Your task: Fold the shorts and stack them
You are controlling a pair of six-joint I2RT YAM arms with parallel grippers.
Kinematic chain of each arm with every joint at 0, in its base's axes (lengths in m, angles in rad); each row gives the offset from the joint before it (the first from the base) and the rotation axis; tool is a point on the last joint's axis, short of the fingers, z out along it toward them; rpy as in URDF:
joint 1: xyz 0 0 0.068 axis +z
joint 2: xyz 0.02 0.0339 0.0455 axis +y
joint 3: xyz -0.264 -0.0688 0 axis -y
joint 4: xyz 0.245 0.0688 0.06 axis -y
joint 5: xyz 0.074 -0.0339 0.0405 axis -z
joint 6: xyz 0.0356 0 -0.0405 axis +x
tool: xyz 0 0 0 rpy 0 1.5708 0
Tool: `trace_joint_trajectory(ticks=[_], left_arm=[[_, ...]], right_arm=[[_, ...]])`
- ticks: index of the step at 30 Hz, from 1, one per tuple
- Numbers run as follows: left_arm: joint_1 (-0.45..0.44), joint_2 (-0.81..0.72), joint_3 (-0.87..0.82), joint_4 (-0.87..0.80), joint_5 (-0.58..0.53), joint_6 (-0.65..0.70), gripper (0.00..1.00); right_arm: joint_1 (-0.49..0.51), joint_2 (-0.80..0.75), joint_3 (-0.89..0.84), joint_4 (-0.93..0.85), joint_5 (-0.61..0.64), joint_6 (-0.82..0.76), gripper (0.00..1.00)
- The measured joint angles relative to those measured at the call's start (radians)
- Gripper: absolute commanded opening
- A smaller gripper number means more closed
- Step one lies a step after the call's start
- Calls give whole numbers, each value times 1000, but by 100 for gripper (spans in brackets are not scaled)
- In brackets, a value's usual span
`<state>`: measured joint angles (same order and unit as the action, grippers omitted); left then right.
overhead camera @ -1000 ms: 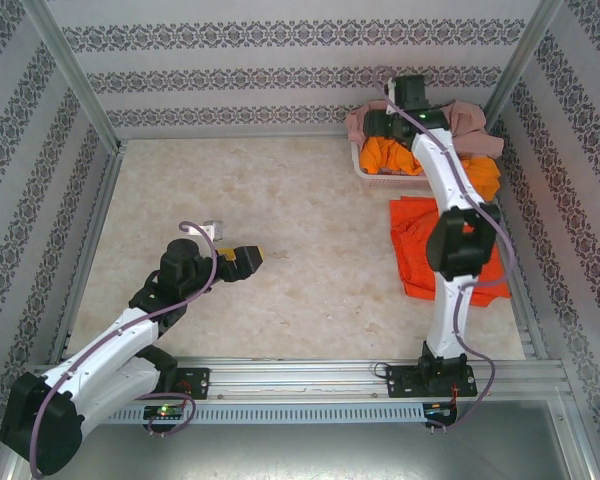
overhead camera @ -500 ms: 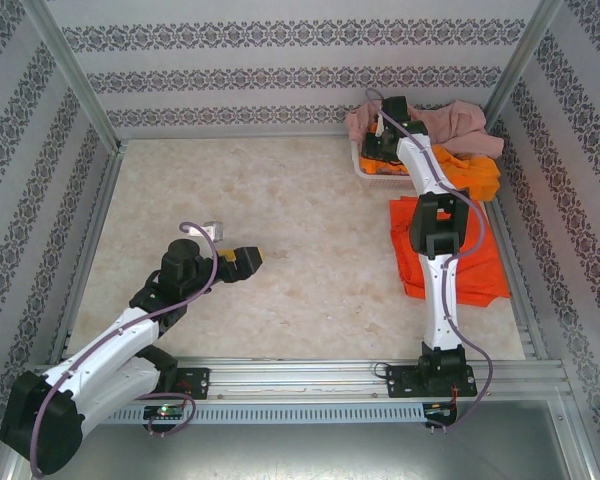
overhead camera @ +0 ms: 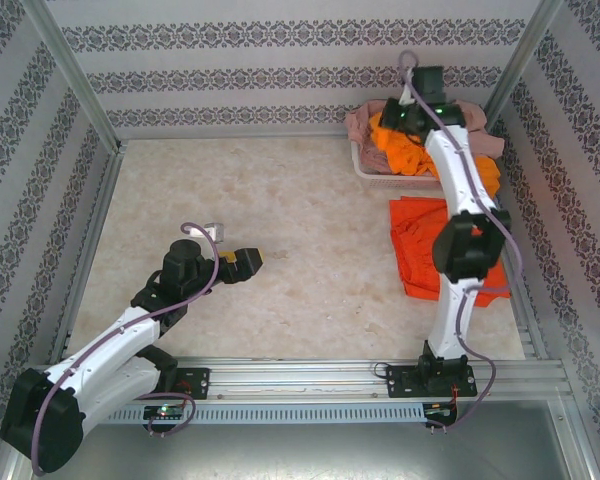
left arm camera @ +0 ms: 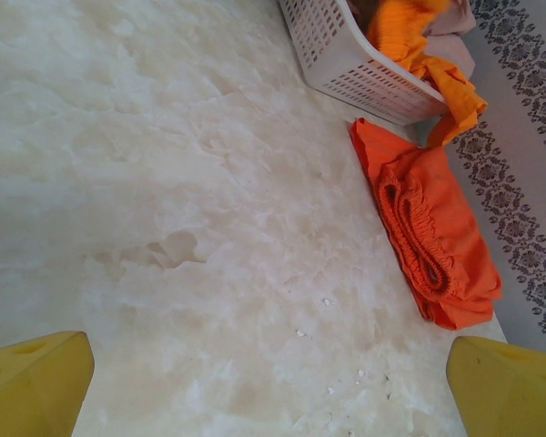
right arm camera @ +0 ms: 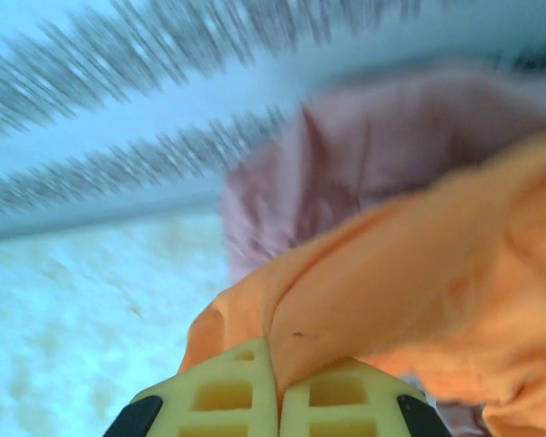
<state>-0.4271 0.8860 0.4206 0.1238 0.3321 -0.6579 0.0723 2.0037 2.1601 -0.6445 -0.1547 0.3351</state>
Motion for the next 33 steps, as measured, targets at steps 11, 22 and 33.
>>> trace_joint_trajectory(ticks=[11, 22, 33], left_arm=[[4, -18, -2, 0, -1, 0, 100], [4, -153, -2, -48, -53, 0, 100], [4, -314, -2, -108, -114, 1, 100]], right_arm=[[230, -215, 220, 145, -28, 7, 0], [537, 173, 724, 84, -280, 10, 0], [399, -119, 47, 91, -368, -128, 64]])
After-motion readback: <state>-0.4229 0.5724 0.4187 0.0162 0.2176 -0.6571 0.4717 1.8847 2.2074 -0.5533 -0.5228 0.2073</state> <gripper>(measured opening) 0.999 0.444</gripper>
